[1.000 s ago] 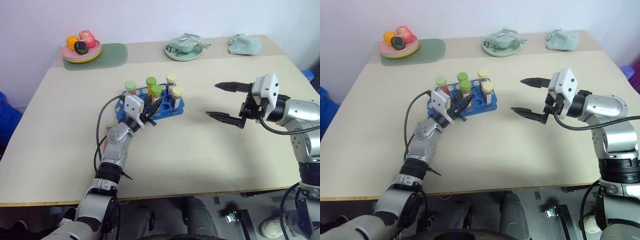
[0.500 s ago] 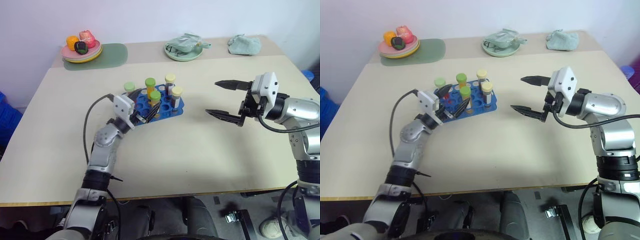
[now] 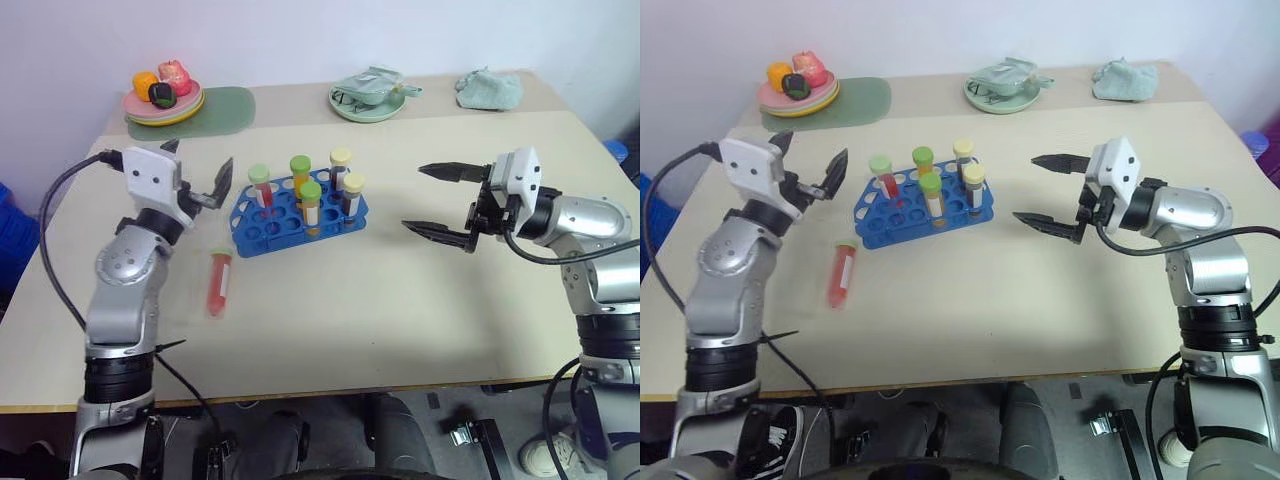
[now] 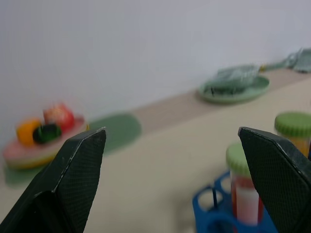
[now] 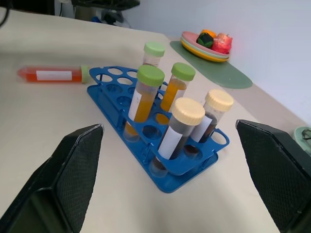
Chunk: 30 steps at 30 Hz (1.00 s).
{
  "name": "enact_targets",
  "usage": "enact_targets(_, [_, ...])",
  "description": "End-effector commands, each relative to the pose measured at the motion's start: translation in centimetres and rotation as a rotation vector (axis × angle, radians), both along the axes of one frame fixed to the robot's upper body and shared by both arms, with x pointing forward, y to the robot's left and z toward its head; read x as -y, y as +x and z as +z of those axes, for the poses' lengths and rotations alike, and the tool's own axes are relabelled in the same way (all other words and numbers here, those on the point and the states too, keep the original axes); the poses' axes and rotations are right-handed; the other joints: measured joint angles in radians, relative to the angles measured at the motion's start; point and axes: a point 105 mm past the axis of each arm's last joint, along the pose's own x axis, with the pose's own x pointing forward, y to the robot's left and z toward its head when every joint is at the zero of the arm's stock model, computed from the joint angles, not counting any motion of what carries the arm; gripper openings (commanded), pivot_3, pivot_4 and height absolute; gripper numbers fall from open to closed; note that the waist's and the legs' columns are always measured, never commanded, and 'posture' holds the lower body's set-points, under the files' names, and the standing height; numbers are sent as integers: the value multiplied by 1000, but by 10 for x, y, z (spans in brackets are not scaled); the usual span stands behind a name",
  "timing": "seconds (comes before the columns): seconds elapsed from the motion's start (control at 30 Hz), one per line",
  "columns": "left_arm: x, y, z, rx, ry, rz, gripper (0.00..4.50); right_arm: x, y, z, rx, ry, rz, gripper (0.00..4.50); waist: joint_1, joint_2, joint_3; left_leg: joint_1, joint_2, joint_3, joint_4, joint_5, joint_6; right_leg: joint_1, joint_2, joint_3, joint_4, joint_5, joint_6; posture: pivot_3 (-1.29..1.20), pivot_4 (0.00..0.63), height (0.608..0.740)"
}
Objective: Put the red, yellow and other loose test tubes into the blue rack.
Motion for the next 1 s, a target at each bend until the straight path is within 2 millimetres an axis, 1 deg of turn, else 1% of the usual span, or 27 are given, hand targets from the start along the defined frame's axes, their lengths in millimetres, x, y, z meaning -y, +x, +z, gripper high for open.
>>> enact_targets(0.03, [4, -15, 6, -127, 12, -76, 4448, -3, -1, 10, 44, 6, 25, 4500, -2, 0, 0, 0, 0, 0, 0, 0, 0, 0, 0, 0, 0, 0, 0, 0, 150, 740])
enact_targets(0.1, [-1, -21, -1, -251, -6, -60, 4448, -4, -2, 9, 43, 3, 29, 4500, -3, 0, 0, 0, 0, -1, -1, 0, 0, 0, 0, 0, 0, 0, 0, 0, 150, 740])
enact_targets(0.23, [-9, -33, -7, -397, -7, -41, 4448, -3, -3, 7, 36, 1, 31, 4500, -3, 0, 0, 0, 0, -2, -1, 0, 0, -1, 1, 0, 0, 0, 0, 0, 150, 740])
enact_targets(0.27, [-13, -37, -12, -455, -1, -21, 4448, -3, -3, 7, 35, 1, 31, 4500, -3, 0, 0, 0, 0, -3, -1, 0, 0, 0, 1, 0, 0, 0, 0, 0, 150, 740])
enact_targets(0.33, [-23, -41, -22, -559, -58, 47, 4448, -3, -3, 7, 31, 0, 32, 4500, -2, 0, 0, 0, 0, -3, -1, 0, 0, 0, 1, 0, 0, 0, 0, 0, 150, 740])
enact_targets(0.47, [-28, -48, -29, -662, -92, 85, 4448, -3, -4, 7, 26, 1, 36, 4500, -3, 0, 0, 0, 0, -3, -1, 0, 0, 0, 1, 0, 1, 0, 0, 0, 150, 740])
enact_targets(0.53, [-26, -46, -30, -667, -80, 103, 4448, -4, -4, 6, 23, 2, 38, 4500, -3, 0, 0, 0, 0, -3, -1, 0, 0, 0, 1, 0, 1, 0, 0, 0, 150, 740])
enact_targets(0.6, [-14, -48, -33, -691, -89, 18, 4448, -5, -5, 7, 21, 3, 42, 4500, -3, 0, 0, 0, 0, -3, -1, 0, 0, 0, 1, 0, 1, 0, 0, 0, 150, 740])
enact_targets(0.63, [-12, -48, -32, -690, -96, 8, 4448, -6, -5, 7, 19, 5, 43, 4500, -2, 0, 0, 0, 0, -3, -1, 0, 0, 0, 1, 0, 1, 0, 0, 0, 150, 740])
enact_targets(0.67, [-12, -50, -38, -732, -61, -1, 4448, -6, -5, 7, 19, 2, 46, 4500, -3, 0, 0, 0, 0, -3, -1, 0, 0, 0, 1, 0, 1, 0, 0, 0, 150, 740])
enact_targets(0.73, [-10, -50, -42, -761, -68, -3, 4448, -7, -5, 8, 17, 5, 47, 4500, -3, 0, 0, 0, 0, -3, -1, 0, -1, -1, 1, 0, 1, 0, 0, 0, 150, 740])
enact_targets(0.8, [-13, -54, -50, -840, 14, 1, 4448, -7, -6, 8, 15, 1, 49, 4500, -3, 0, 0, 0, 0, -3, -1, 0, -1, -1, 1, 0, 1, 0, 0, 0, 150, 740])
enact_targets(0.87, [-14, -55, -57, -926, -36, -19, 4448, -7, -5, 8, 14, 0, 48, 4500, -3, 0, 0, 1, 1, -3, -2, 0, -1, -1, 1, 0, 1, 0, 0, 0, 150, 740])
enact_targets(0.93, [-9, -56, -55, -968, -49, -66, 4448, -7, -5, 8, 12, 1, 48, 4500, -2, 0, 0, 1, 0, -3, -2, 0, -1, -1, 1, 1, 1, 0, 0, 0, 150, 740])
enact_targets(1.0, [-10, -57, -55, -1024, -61, -61, 4448, -8, -5, 8, 10, 1, 48, 4500, 0, 0, 0, 1, 0, -4, -2, 0, -1, -1, 1, 1, 1, 0, 0, 0, 150, 740])
